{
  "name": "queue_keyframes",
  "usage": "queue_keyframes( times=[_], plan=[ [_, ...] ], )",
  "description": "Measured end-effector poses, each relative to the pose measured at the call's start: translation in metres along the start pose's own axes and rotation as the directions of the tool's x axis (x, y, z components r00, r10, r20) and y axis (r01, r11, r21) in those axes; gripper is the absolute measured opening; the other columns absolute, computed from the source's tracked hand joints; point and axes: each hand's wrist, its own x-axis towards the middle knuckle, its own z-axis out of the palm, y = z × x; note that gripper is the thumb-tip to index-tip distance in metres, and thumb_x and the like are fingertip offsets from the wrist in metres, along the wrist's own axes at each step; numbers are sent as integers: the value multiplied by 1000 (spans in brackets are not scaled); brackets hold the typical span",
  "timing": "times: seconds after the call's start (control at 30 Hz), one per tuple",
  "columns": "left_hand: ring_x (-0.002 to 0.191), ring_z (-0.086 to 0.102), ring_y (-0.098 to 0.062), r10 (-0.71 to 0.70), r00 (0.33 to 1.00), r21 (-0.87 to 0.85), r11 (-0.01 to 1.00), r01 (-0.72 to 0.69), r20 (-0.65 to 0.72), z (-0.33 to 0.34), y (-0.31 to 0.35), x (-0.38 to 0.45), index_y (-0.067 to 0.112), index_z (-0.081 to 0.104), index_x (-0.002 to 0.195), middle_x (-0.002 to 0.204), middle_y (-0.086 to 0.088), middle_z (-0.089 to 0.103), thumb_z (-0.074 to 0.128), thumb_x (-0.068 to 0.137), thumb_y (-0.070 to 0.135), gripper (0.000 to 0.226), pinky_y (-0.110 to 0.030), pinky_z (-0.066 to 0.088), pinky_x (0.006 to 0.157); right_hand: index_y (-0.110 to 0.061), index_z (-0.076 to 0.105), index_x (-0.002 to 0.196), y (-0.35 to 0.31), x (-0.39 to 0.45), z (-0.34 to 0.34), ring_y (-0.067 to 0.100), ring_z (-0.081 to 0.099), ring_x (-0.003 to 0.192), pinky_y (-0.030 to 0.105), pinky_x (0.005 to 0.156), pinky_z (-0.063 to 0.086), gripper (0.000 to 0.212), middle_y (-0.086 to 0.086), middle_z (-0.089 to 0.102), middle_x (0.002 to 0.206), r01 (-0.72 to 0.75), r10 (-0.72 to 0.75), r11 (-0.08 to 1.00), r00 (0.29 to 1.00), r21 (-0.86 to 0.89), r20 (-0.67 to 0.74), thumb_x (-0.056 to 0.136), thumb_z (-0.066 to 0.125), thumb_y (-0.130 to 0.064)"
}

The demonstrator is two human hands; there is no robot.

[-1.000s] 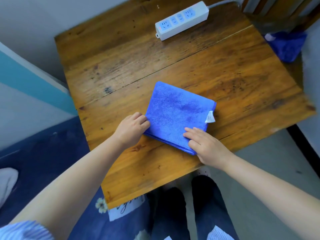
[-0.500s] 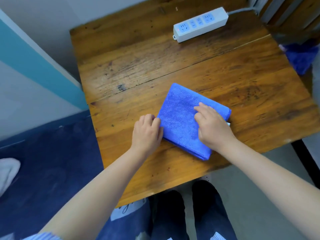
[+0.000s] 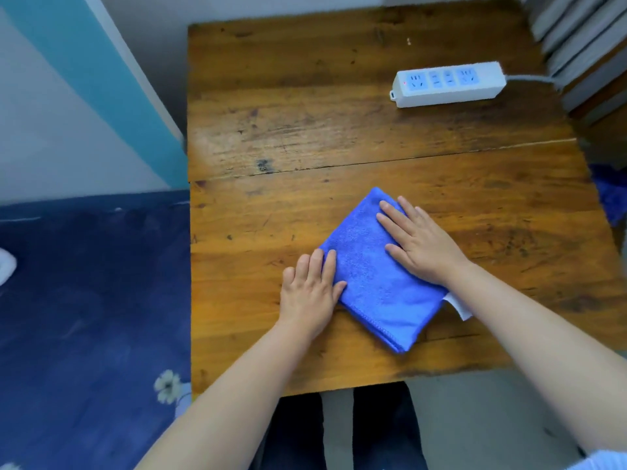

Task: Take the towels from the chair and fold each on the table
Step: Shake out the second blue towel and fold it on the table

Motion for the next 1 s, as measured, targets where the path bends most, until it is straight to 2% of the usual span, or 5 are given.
queue_keyframes(
  times=[0.17, 0.3, 0.6, 0.83, 1.0],
  plan=[
    [92, 41, -20, -78, 997, -19, 997, 78, 3, 1, 3, 0, 18, 55, 111, 108, -3, 52, 33, 73, 47, 53, -30, 31, 70, -13, 9, 146, 21, -11, 6, 7, -6, 138, 25, 114, -4, 86, -11, -11, 143, -103, 116, 964, 993, 246, -38, 73, -1, -58],
    [88, 59, -26, -207, 973, -155, 963, 221, 97, -16, 7, 2, 14, 70, 102, 96, -6, 68, 35, 75, 44, 53, -33, 53, 60, -6, 14, 146, 40, -18, -5, 8, 2, 141, 20, 112, 1, 87, 4, 11, 155, -115, 107, 934, 993, 337, 41, 75, 4, -56],
    [124, 43, -29, -543, 672, -131, 721, 681, 503, -39, 23, 28, 9, 45, 127, 127, -11, 46, 49, 93, 34, 42, -39, 37, 99, -9, 34, 140, 17, 54, -69, 25, 49, 119, 27, 94, 37, 59, 9, 50, 134, -106, 7, 896, 974, 431, 226, 87, 59, -21],
    [86, 54, -24, -519, 550, -253, 535, 806, 654, -58, 22, 22, 15, 48, 66, 81, -6, 59, 64, 82, 20, 23, -27, 39, 57, -4, 58, 99, 1, 59, -82, 20, 47, 78, 27, 60, 35, 24, 5, 52, 86, -127, -43, 877, 940, 463, 339, 76, 63, -8],
    [79, 48, -20, -593, 553, -371, 411, 833, 585, -90, 14, -23, 17, 50, 71, 76, 0, 52, 66, 80, 16, 19, -23, 32, 52, -9, 53, 79, -26, 39, -117, 20, 46, 74, 26, 53, 31, 14, 4, 48, 74, 53, -202, 901, 930, 430, 309, 74, 65, -6]
  ],
)
